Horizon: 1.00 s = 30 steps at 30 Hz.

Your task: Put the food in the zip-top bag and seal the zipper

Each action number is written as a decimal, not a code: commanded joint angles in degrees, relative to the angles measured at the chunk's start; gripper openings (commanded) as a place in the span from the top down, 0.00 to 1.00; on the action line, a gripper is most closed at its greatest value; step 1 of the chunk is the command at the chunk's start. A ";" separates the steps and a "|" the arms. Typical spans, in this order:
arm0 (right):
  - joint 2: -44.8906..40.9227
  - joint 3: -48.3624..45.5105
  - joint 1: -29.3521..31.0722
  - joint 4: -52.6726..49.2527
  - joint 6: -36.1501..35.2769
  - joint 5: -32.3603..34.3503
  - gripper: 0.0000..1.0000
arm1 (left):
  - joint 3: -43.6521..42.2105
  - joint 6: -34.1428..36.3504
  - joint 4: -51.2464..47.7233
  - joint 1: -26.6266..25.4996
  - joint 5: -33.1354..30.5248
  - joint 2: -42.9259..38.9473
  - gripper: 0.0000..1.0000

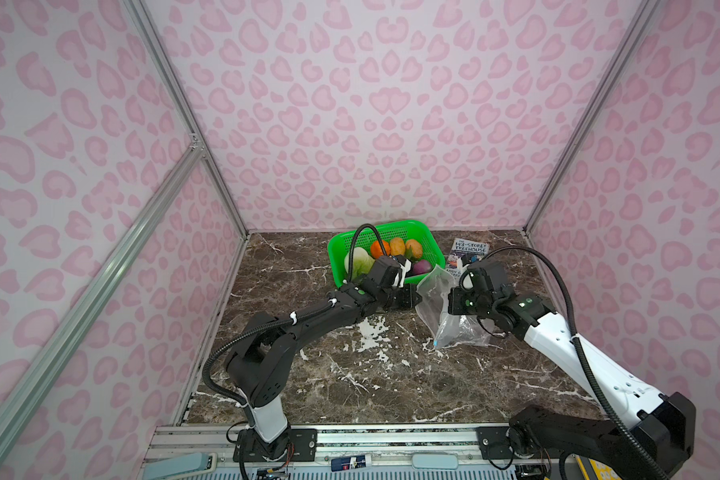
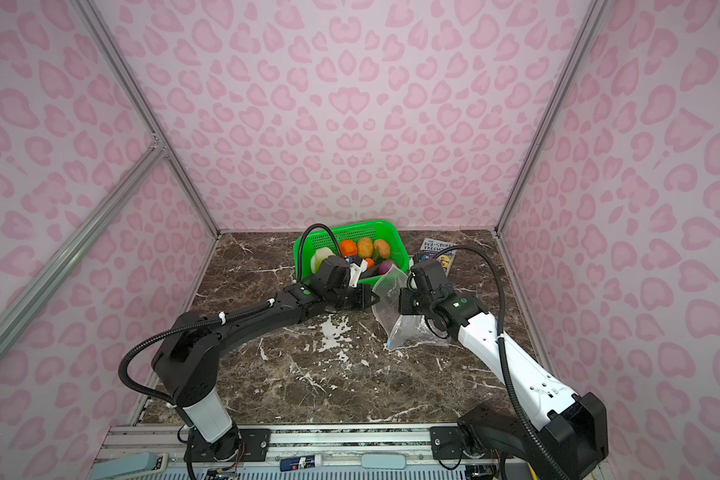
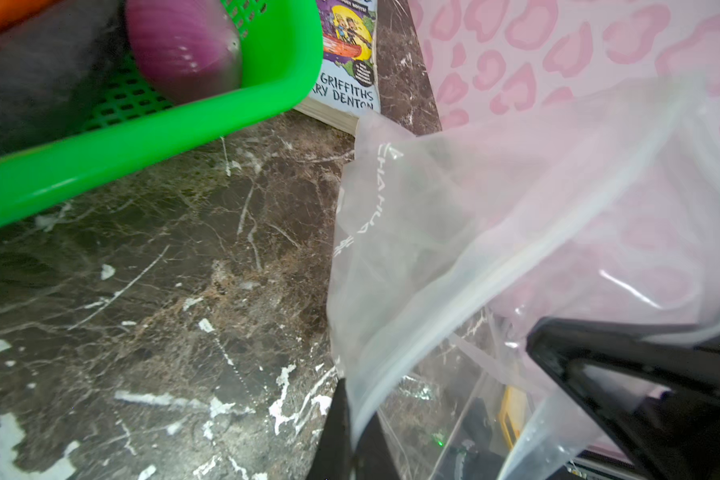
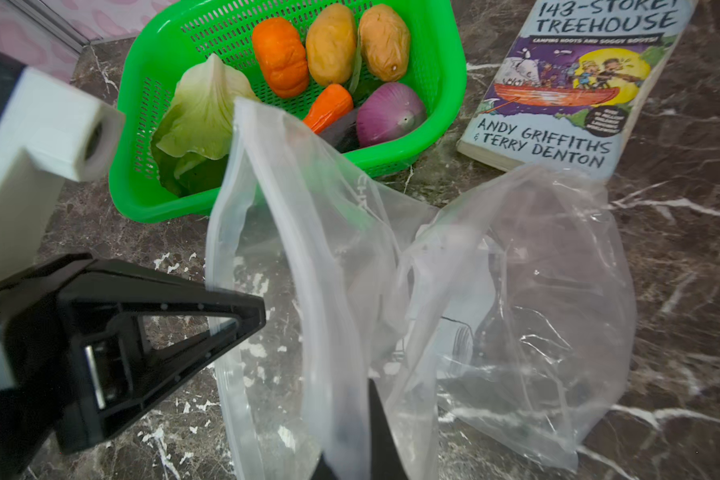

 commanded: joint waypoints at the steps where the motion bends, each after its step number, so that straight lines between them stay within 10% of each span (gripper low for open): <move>1: 0.85 -0.85 -0.96 6.29 0.98 -3.81 1.00 | 0.04 1.74 -0.26 0.83 -1.47 -2.12 0.95; 18: 3.09 -2.46 -5.93 12.09 1.02 -12.36 1.00 | -0.18 5.01 -3.44 5.20 -2.32 -8.84 0.44; 30: 0.57 -3.94 -7.40 14.43 3.15 -11.09 1.00 | 14.65 17.44 -6.72 14.12 -6.19 2.05 0.40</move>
